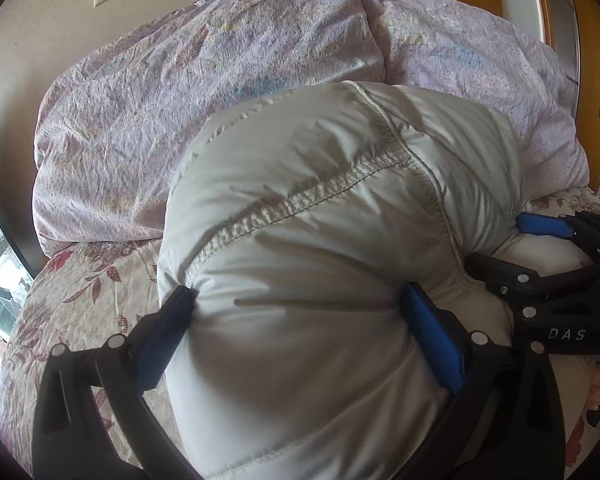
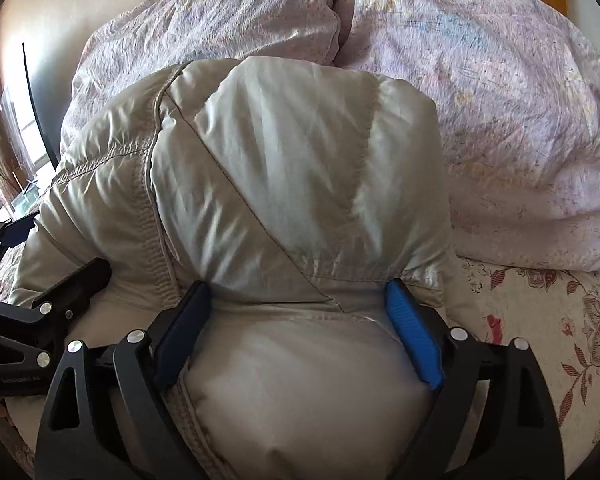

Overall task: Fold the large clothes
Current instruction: 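Lower the jacket bundle onto the bed near the pillows with both grippers, then open both grippers and pull them back from the jacket bundle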

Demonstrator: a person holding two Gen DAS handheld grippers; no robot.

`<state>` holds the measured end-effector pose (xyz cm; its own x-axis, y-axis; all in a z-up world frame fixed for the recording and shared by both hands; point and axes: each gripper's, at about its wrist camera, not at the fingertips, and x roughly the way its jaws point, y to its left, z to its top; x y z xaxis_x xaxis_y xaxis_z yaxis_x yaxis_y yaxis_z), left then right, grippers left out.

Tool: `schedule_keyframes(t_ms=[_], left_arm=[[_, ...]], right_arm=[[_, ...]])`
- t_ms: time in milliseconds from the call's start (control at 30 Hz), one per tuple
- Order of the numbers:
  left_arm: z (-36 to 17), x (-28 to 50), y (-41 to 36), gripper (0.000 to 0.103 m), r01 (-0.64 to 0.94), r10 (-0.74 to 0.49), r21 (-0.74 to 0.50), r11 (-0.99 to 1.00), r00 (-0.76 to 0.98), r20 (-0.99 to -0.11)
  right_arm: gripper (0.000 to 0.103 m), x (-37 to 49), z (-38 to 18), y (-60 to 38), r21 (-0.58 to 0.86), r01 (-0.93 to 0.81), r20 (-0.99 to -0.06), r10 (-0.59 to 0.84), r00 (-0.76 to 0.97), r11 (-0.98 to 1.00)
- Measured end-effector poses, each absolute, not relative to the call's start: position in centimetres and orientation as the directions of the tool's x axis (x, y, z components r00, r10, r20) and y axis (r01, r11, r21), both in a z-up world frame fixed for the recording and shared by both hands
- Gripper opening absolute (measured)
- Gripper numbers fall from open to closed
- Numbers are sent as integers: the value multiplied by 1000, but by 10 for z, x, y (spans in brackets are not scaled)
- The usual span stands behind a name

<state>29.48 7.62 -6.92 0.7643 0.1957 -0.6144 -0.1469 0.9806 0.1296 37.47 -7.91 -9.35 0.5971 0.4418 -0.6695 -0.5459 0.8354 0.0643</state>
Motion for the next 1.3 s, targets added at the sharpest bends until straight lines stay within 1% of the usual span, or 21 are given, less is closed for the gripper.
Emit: schedule_keyframes(t_ms=[367,500,600,633,667,733,833,933,1067,1200,1300], left_arm=[[-76,296,75,101,-168,219,141,976,776,-591],[-69,289,74,101,-155,212,147,977,790,-576],[-57,265,79,101,-144,177,103,984,788,-590],[-52,256,80,101,-136,160,86,987,785,-598],[-48,247,81,101,-131,151,78,988,782,-605],[-40,225,80,101,-122,139,69,990,783,-606],[-33,190,75,101,-114,136,74,991,802,-581],[-34,162,71,101,-118,142,79,990,789,-598],[-39,133,69,101,-123,127,48,991,779,-615],[-42,109,64,101,-166,186,90,982,774,-605],[-46,96,62,101,-178,207,107,978,769,-605]], right_arm=[[90,375,-99,-80,92,-542,-651,462,602,836],[90,369,-91,-87,100,-517,-651,449,612,850],[93,345,-72,-108,145,-469,-649,442,619,871],[98,336,-67,-115,157,-457,-646,441,623,875],[102,327,-61,-122,159,-436,-650,426,629,886],[102,306,-52,-136,153,-399,-658,395,642,904],[102,271,-45,-153,188,-386,-636,412,652,903],[102,243,-42,-164,192,-357,-622,395,676,914],[102,218,-44,-174,200,-317,-630,369,683,927],[102,196,-49,-180,222,-316,-626,383,679,922],[102,180,-51,-182,215,-314,-617,378,691,925]])
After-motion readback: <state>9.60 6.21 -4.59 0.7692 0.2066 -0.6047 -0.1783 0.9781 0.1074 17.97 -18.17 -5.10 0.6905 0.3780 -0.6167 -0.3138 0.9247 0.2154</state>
